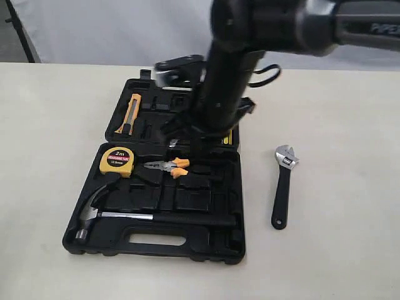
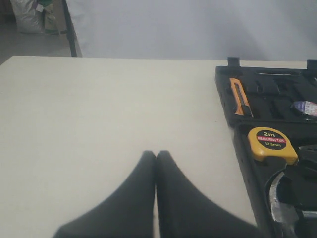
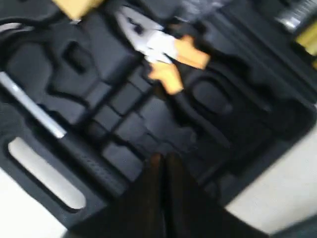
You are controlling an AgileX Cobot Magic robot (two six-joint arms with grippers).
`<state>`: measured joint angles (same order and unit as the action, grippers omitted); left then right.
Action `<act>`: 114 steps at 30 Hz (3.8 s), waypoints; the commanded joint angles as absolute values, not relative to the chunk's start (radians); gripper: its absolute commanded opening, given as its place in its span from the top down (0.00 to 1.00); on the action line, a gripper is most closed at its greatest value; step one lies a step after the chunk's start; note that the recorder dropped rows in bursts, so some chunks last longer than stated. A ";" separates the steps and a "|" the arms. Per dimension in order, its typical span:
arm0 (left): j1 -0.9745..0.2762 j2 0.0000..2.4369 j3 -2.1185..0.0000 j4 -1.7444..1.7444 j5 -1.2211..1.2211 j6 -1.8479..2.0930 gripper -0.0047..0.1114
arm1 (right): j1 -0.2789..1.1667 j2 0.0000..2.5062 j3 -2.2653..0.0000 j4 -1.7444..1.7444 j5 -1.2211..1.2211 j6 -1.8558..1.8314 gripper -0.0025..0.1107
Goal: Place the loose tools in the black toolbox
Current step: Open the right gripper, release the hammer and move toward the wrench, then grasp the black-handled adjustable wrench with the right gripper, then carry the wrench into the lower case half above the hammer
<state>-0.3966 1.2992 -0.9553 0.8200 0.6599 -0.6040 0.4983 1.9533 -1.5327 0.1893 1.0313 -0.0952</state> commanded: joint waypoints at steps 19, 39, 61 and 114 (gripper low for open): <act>-0.393 1.291 -0.946 0.806 0.643 -0.614 0.95 | 0.201 1.954 -1.228 -0.086 0.758 0.471 0.51; -0.393 1.291 -0.946 0.806 0.643 -0.614 0.95 | 0.203 2.027 -1.221 -0.080 0.778 0.443 0.97; -0.393 1.291 -0.946 0.806 0.643 -0.614 0.95 | 0.683 1.934 -1.419 -0.079 0.715 -0.315 0.97; -0.393 1.291 -0.946 0.806 0.643 -0.614 0.95 | 0.509 2.004 -1.442 0.472 0.905 -0.606 0.38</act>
